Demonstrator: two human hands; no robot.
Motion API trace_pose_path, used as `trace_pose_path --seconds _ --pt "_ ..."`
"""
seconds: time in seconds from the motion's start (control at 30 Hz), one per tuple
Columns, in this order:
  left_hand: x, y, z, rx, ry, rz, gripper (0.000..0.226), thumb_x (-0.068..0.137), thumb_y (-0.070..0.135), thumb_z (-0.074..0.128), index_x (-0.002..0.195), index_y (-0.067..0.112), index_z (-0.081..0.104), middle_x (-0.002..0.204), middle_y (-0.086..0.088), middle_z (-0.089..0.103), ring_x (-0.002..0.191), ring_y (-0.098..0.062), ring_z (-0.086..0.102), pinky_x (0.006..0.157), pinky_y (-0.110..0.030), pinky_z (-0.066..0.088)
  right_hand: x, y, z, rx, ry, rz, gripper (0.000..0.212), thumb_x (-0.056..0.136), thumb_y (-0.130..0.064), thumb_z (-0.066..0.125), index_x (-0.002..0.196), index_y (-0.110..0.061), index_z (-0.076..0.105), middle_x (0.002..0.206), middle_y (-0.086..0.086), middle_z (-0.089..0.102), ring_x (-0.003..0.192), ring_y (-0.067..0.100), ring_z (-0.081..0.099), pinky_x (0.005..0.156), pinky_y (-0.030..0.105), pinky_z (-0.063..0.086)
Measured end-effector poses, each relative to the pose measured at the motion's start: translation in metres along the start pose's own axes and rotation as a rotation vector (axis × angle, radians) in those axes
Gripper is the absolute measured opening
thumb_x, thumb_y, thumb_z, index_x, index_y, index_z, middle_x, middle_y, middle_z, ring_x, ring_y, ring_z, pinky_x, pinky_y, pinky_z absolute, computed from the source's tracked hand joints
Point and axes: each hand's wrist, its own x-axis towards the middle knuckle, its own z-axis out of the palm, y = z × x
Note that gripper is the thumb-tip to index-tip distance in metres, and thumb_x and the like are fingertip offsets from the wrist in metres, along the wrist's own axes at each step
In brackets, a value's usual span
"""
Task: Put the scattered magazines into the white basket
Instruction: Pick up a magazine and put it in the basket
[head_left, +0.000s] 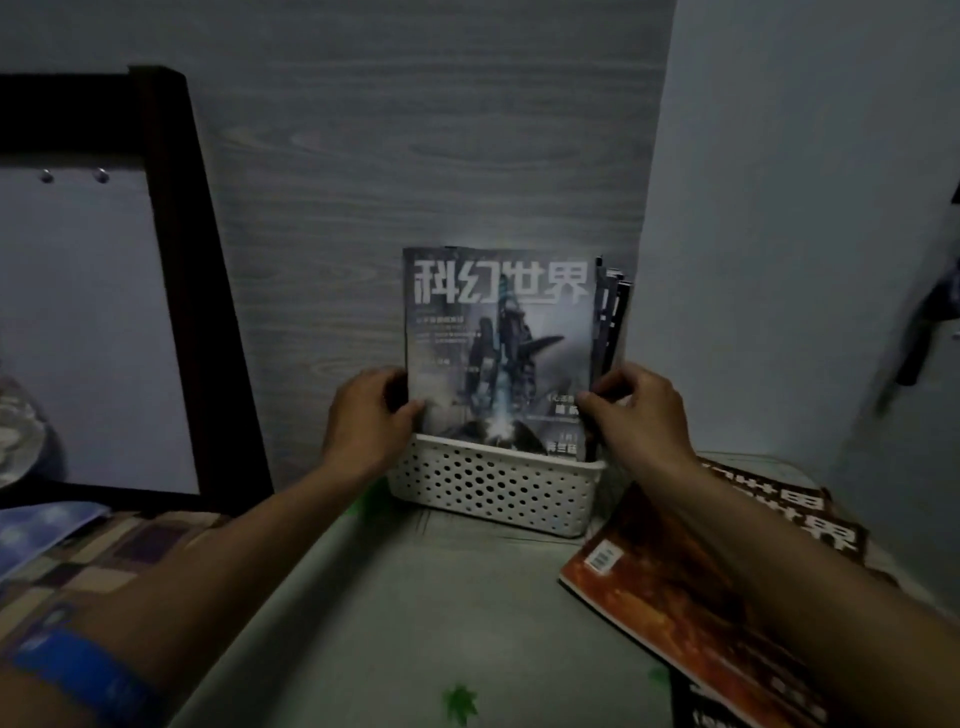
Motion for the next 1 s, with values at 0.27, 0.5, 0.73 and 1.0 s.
trace_pose_path --seconds 0.27,0.5,0.73,1.0 --pt "0.048 0.011 0.004 -0.473 -0.401 -0.231 0.057 0.058 0.038 0.085 0.106 0.016 0.064 0.093 -0.001 0.077 0.08 -0.014 0.074 0.057 -0.017 0.055 0.043 0.011 0.016 0.5 -0.217 0.12 0.093 0.056 -0.037 0.091 0.134 -0.016 0.044 0.111 -0.001 0.067 0.098 0.021 0.069 0.077 0.031 0.058" --pt "0.07 -0.004 0.009 -0.522 -0.611 -0.155 0.064 0.053 0.032 0.087 0.111 0.021 0.062 0.1 0.007 0.076 0.091 -0.012 0.072 0.067 -0.018 0.057 0.065 0.023 0.024 0.426 -0.262 0.032 0.098 0.041 -0.045 0.092 0.126 -0.012 0.056 0.107 0.002 0.073 0.083 0.006 0.073 0.066 0.016 0.057" --pt "0.075 -0.004 0.011 -0.568 -0.633 -0.106 0.061 0.055 0.021 0.083 0.111 0.017 0.059 0.096 0.007 0.076 0.09 -0.014 0.072 0.067 -0.02 0.057 0.064 0.021 0.023 0.522 -0.27 0.037 0.088 0.053 -0.031 0.092 0.128 -0.008 0.054 0.111 0.009 0.073 0.096 0.021 0.073 0.089 0.041 0.059" --pt "0.081 0.007 0.004 -0.576 -0.28 0.069 0.081 0.039 0.037 0.094 0.112 0.021 0.063 0.103 0.009 0.075 0.094 -0.008 0.071 0.071 -0.019 0.057 0.062 0.005 0.014 0.565 -0.203 -0.2 0.062 0.07 -0.024 0.085 0.124 -0.027 0.055 0.114 -0.007 0.073 0.105 0.014 0.07 0.086 0.029 0.058"
